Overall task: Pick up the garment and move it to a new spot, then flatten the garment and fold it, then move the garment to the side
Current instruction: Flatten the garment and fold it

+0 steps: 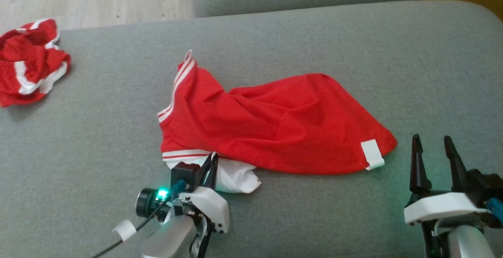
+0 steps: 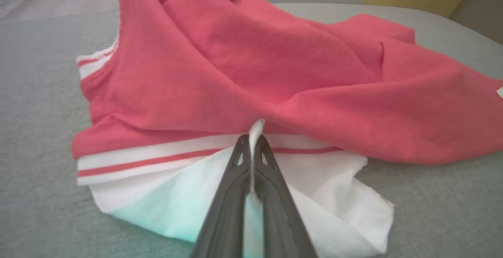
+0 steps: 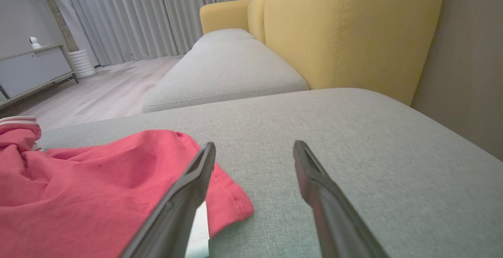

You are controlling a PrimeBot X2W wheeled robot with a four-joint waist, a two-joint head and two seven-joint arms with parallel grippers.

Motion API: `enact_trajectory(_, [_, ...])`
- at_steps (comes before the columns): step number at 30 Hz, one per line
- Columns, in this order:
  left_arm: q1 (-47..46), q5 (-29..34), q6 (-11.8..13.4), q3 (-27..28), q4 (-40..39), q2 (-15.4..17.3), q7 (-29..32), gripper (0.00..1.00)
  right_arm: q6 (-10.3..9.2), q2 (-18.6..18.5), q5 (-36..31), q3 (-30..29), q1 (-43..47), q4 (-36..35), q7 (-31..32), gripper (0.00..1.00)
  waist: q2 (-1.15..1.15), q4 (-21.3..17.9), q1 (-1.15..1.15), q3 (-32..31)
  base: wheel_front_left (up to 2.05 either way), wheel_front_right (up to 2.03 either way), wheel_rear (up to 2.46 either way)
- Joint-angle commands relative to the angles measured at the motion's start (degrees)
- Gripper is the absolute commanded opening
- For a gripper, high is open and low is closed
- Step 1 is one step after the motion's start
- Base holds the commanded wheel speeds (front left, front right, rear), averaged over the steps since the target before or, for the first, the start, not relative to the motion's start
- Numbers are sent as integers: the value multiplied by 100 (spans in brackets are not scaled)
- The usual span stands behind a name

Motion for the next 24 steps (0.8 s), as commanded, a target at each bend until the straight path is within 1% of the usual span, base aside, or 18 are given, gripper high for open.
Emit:
enact_trajectory(1, [-46, -10, 59, 131, -182, 22, -98, 0, 42, -42, 1, 107, -88, -205, -79, 100, 0, 90, 0, -61, 0, 0, 0])
enact_trajectory(3, [33, 42, 94, 212, -303, 26, -125, 0, 42, -42, -8, 78, -42, -204, -79, 100, 0, 180, 0, -122, 0, 0, 0])
enact_trajectory(6, [307, 250, 224, 553, -897, 165, -132, 0, 42, -42, -17, 34, 30, -211, -79, 100, 0, 314, 0, -202, 0, 0, 0])
enact_trajectory(12, [1382, 665, 438, 1252, -2141, 476, -134, 0, 42, -42, -10, -28, 207, -224, -79, 100, 0, 551, 0, -391, 0, 0, 0])
enact_trajectory(14, [1724, 738, 481, 1445, -2408, 533, -135, 0, 42, -42, 1, -27, 260, -213, -79, 100, 0, 598, 0, -446, 0, 0, 0])
enact_trajectory(16, [2005, 774, 466, 1588, -2569, 569, -135, 0, 42, -42, 13, -26, 306, -212, -79, 100, 0, 636, 0, -474, 0, 0, 0])
enact_trajectory(18, [2200, 820, 406, 1668, -2665, 595, -135, 24, 42, -42, 17, -18, 340, -207, -79, 100, 0, 654, 0, -490, 0, 0, 0])
enact_trajectory(19, [2276, 829, 370, 1701, -2695, 594, -135, 82, 42, -42, 17, -14, 352, -202, -79, 100, 0, 657, 0, -498, 0, 0, 0])
enact_trajectory(20, [2334, 829, 340, 1743, -2726, 584, -135, 100, 42, -42, 15, -13, 362, -196, -79, 100, 0, 660, 0, -507, 0, 0, 0])
enact_trajectory(24, [2482, 887, 302, 1982, -2900, 576, -135, 100, 42, -42, -7, -15, 382, -169, -79, 100, 0, 655, 0, -543, 0, 0, 0])
